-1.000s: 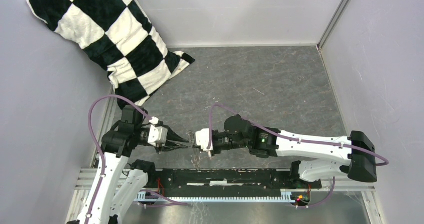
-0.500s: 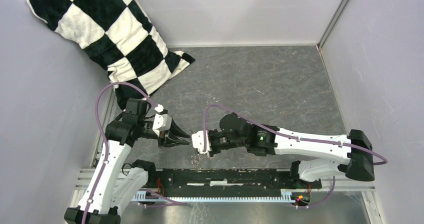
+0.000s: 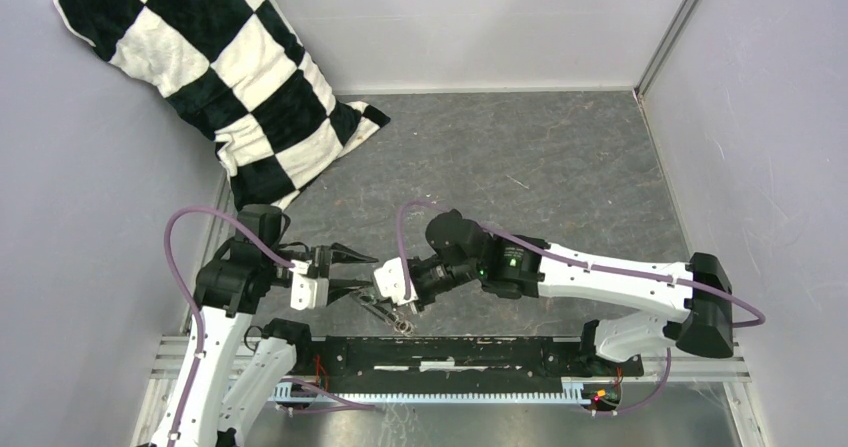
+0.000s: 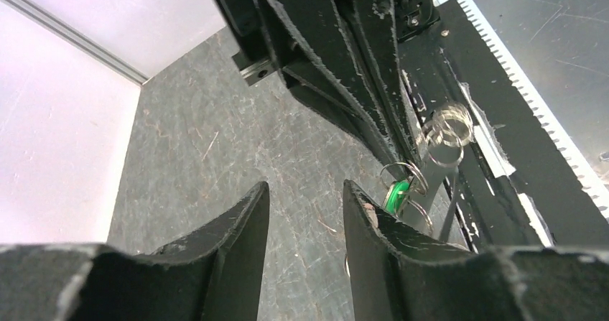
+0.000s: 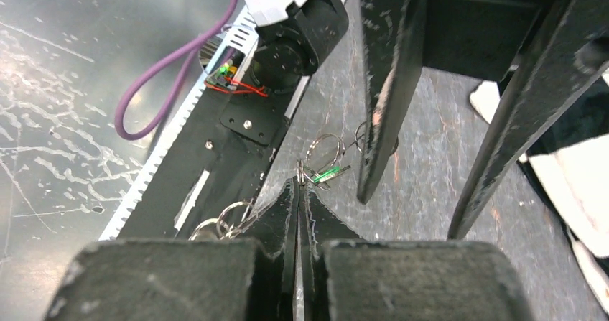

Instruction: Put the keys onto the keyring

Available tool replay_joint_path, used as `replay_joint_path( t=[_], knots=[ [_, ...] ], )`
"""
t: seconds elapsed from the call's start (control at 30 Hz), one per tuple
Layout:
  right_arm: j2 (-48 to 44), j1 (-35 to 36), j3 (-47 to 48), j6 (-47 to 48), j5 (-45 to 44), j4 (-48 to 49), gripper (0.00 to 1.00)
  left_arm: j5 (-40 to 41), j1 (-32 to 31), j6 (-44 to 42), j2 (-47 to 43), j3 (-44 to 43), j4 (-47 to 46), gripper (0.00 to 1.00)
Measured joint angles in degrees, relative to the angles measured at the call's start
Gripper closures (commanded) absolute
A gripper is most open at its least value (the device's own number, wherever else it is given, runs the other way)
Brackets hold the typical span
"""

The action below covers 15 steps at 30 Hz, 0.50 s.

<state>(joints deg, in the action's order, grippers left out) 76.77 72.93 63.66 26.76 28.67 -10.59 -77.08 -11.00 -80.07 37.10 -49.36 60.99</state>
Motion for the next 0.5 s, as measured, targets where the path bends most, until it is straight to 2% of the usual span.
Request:
replay_joint_path(
  t=[0.13,0.3,0.5],
  knots=[
    [2.1,-2.0,3.8,1.0,6.7,-2.3,1.00,0.5,0.0,-1.5,-0.5,0.1,1.7,0.50],
    [5.2,-3.3,9.5,3.6,13.8,-8.5,1.00,1.9,-1.0,-11.0,0.8,-1.0,13.0,0.54],
    [8.4,-3.5,15.0,7.8,17.6,-16.9,0.99,2.0,-1.8,-14.4,1.3,-1.9,19.5,0.57]
  ],
)
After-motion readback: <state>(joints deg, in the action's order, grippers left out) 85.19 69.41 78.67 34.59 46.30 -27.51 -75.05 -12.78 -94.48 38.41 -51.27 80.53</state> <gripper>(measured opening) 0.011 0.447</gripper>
